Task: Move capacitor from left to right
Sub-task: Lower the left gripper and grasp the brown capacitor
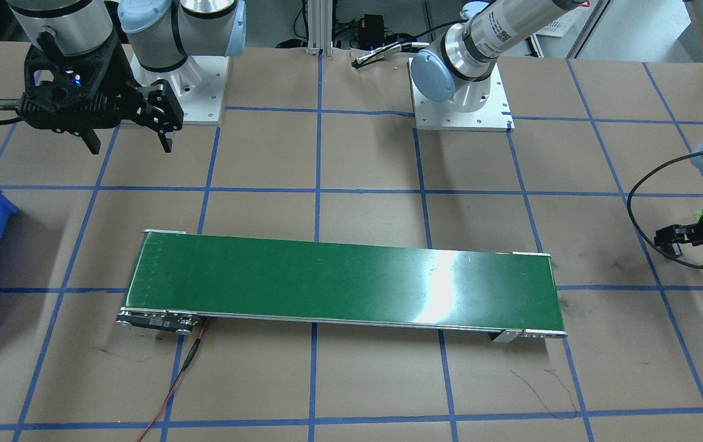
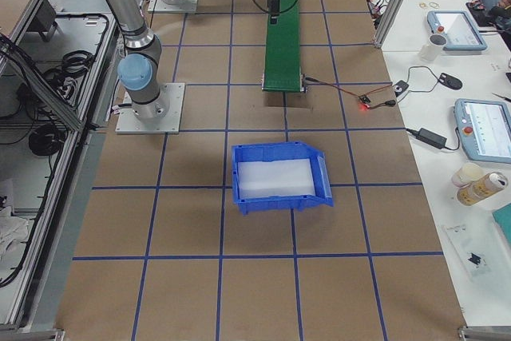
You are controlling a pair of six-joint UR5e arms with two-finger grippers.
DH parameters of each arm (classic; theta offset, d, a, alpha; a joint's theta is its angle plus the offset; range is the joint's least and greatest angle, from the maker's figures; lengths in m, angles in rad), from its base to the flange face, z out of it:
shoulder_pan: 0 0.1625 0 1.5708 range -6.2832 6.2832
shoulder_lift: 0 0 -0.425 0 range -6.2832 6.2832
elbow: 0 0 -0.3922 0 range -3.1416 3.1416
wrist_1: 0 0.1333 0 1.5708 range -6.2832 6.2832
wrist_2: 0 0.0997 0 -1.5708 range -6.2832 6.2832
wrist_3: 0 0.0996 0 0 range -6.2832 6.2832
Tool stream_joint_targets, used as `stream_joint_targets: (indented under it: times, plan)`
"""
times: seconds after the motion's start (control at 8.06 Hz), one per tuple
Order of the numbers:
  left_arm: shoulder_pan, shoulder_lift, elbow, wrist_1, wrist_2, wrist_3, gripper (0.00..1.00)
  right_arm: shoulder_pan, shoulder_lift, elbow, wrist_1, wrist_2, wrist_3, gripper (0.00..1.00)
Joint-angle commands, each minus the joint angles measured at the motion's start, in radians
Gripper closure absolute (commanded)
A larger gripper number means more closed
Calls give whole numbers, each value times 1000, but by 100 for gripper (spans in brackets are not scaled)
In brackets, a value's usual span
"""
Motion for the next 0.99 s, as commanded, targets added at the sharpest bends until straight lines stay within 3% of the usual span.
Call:
stream_joint_targets:
  times: [0.0, 0.25, 0.37, 0.62, 0.87]
  plan:
    - [1, -23, -2, 5, 5, 29, 19, 0, 0, 0, 0, 0, 0, 0]
    - [27, -28, -2, 5, 5, 49, 29, -1, 0, 0, 0, 0, 0, 0]
    - [27, -28, -2, 5, 6, 52, 47, -1, 0, 0, 0, 0, 0, 0]
    - [27, -28, -2, 4, 6, 53, 100, -1, 0, 0, 0, 0, 0, 0]
    - [27, 4, 7, -8, 5, 52, 100, -1, 0, 0, 0, 0, 0, 0]
